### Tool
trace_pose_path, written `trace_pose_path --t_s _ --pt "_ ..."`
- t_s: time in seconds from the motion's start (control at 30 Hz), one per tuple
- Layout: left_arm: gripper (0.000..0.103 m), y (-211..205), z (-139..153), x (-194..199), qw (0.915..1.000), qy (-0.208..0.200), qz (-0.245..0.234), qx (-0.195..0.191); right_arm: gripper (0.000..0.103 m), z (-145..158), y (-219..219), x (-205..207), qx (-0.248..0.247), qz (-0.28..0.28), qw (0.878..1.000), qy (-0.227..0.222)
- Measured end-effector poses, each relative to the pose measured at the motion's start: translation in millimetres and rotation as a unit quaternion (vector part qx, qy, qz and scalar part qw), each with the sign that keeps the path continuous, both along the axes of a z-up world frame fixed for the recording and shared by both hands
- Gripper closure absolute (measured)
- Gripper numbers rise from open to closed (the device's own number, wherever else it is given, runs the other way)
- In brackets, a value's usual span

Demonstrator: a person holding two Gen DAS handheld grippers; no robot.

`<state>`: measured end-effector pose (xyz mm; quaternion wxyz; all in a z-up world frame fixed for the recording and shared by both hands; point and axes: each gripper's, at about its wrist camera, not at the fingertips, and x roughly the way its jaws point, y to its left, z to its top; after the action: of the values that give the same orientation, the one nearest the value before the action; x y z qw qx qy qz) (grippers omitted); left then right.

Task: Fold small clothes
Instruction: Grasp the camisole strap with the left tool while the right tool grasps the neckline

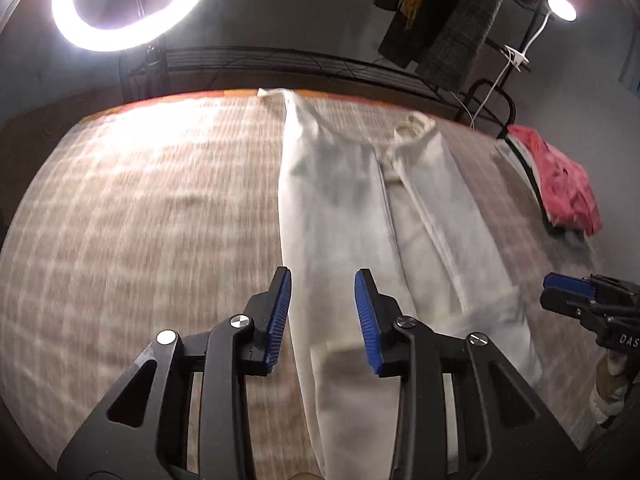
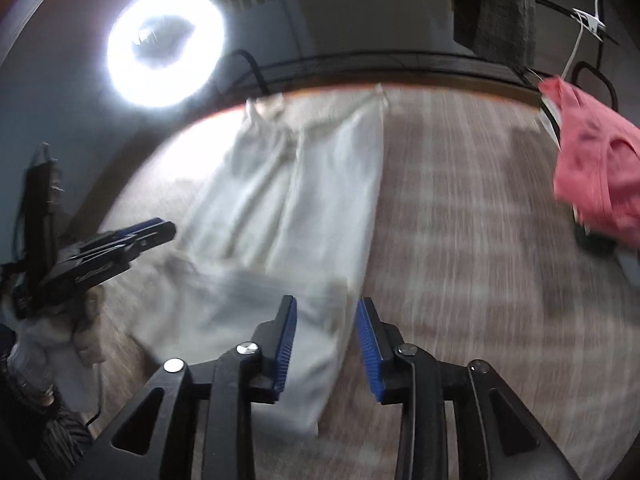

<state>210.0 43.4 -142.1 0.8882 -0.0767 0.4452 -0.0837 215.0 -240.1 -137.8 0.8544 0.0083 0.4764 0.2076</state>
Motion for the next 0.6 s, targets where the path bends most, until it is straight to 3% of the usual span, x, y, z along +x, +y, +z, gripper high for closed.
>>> trace_pose_path --t_s 0.03,0.1,0.13,0.23,0.47,0.53,0.6 --pt "0.070 1.6 2.3 10.4 1.0000 -0.002 -0.004 -0.003 0.057 6.2 0.4 8.6 0.003 0.006 1.000 -0.011" --pt "0.069 6.0 1.5 33.4 0.9998 0.009 -0.010 -0.012 0.034 13.3 2.0 21.9 0.000 0.016 0.999 -0.035" --pt "0.068 9.3 -0.4 45.5 0.9997 0.014 -0.008 -0.016 0.033 15.9 3.8 31.3 -0.002 0.022 0.999 -0.044" --pt "0.067 18.4 -10.4 75.7 0.9994 0.024 0.003 -0.023 0.033 16.9 5.0 65.8 0.005 0.033 0.998 -0.048" --pt "0.067 30.8 -43.4 125.3 0.9946 0.048 0.012 -0.091 0.034 -7.8 -0.2 139.7 0.045 0.020 0.999 -0.021" --pt "0.067 32.2 -44.9 135.6 0.9929 0.046 0.014 -0.109 0.036 -16.8 0.8 155.9 0.054 0.016 0.998 -0.012" --pt "0.067 34.1 -45.4 142.3 0.9910 0.042 0.012 -0.126 0.045 -25.0 2.5 170.2 0.066 0.014 0.998 -0.003"
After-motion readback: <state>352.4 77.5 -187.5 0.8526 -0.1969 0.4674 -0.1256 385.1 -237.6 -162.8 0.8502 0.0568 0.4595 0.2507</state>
